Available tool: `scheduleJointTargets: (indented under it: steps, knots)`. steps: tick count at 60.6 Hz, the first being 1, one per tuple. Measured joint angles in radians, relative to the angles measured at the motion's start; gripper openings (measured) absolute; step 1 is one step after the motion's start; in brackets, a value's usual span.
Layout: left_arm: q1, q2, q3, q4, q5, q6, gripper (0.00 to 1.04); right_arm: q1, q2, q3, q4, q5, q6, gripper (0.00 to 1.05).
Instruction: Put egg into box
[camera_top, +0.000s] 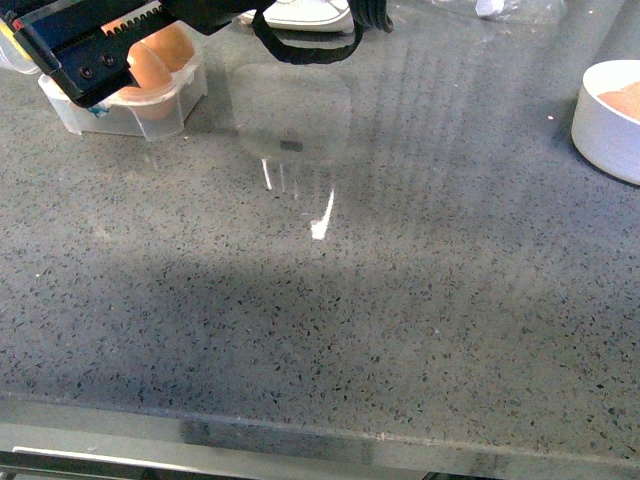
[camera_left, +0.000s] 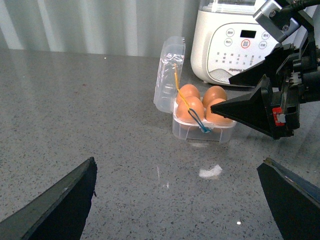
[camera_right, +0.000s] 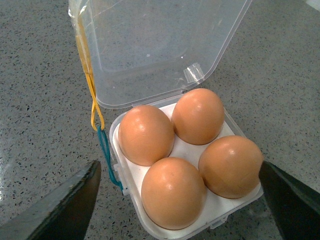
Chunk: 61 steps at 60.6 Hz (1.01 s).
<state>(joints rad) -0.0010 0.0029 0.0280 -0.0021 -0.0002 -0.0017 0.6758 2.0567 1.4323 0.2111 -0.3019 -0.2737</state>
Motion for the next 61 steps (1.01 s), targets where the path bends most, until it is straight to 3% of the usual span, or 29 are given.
scheduleJointTargets:
  steps: [15,29,40,51,61]
  knots:
    - [0.0,0.0,0.0,0.0,0.0,0.0,0.98,-0.034,-0.059,-0.02,0.044,0.046,0.012,0.97]
    - [0.0,0.0,0.0,0.0,0.0,0.0,0.98,-0.109,-0.168,-0.14,0.116,0.205,0.042,0.97]
    - [0.0,0.0,0.0,0.0,0.0,0.0,0.98,-0.17,-0.313,-0.342,0.213,0.303,0.076,0.97]
    - [0.0,0.0,0.0,0.0,0.0,0.0,0.98,-0.283,-0.6,-0.658,0.317,0.344,0.308,0.97]
    - [0.0,0.0,0.0,0.0,0.0,0.0,0.98,-0.372,-0.735,-0.838,0.344,0.382,0.356,0.97]
